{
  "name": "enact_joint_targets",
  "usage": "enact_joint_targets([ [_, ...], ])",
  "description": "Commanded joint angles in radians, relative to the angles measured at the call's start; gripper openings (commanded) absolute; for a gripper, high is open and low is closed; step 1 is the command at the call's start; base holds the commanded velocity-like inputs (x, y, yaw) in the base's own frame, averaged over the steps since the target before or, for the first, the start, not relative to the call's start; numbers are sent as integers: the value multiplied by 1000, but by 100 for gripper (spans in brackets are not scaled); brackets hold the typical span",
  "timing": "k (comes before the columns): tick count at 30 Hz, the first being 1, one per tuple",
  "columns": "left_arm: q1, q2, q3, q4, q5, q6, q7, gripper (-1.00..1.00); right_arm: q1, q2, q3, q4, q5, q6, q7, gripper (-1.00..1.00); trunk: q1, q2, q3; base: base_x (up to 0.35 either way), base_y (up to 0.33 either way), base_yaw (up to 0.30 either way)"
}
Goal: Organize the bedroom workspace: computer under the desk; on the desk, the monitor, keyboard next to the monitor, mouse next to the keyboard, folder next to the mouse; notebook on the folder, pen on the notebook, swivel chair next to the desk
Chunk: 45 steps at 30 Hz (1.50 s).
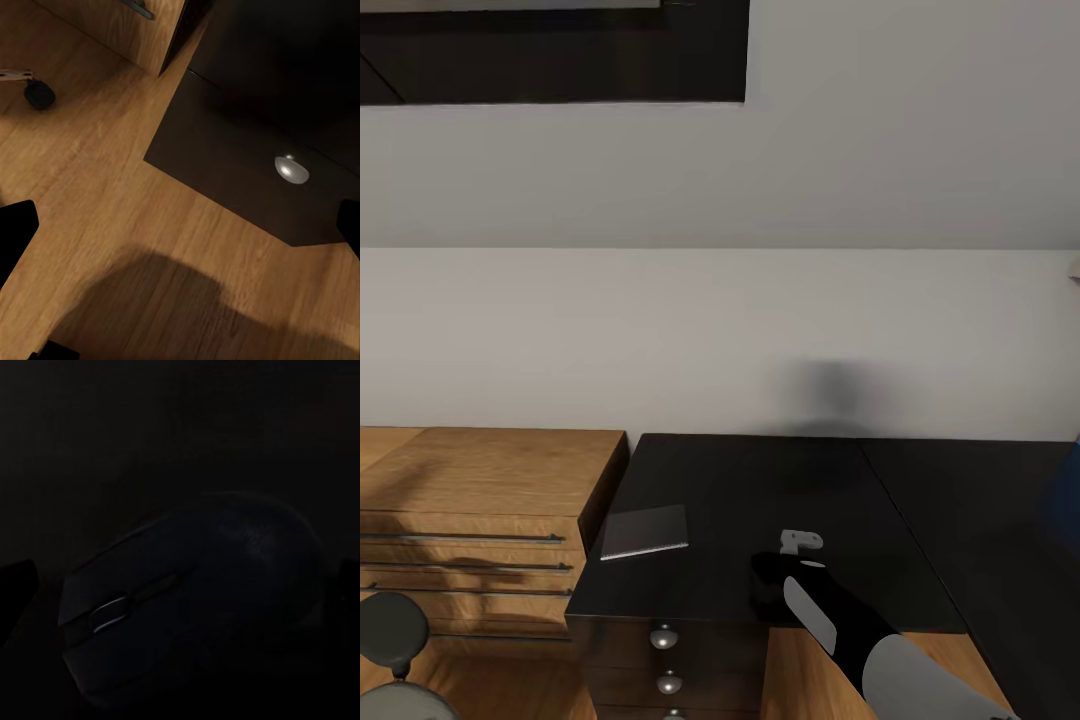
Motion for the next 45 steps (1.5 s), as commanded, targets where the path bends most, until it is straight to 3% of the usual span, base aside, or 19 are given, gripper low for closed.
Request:
enact_joint_targets([
  [1,0,1,-7,0,11,-3,-3,100,-1,-1,6,-2,-8,2,-8,100,0,-1,-1,0,0,0],
  [16,0,1,-7,0,11,-3,-3,100,-1,-1,6,-2,-8,1,-8,100,0,-1,-1,0,0,0],
  [23,0,2,-7,-1,11,-3,-3,100,-1,-1,6,-2,-8,2,-8,100,27,-50,-23,0,0,0],
  [45,0,3,-7,0,11,-3,-3,100,-1,-1,6,-2,-8,1,-8,100,27,-50,-23,0,0,0],
])
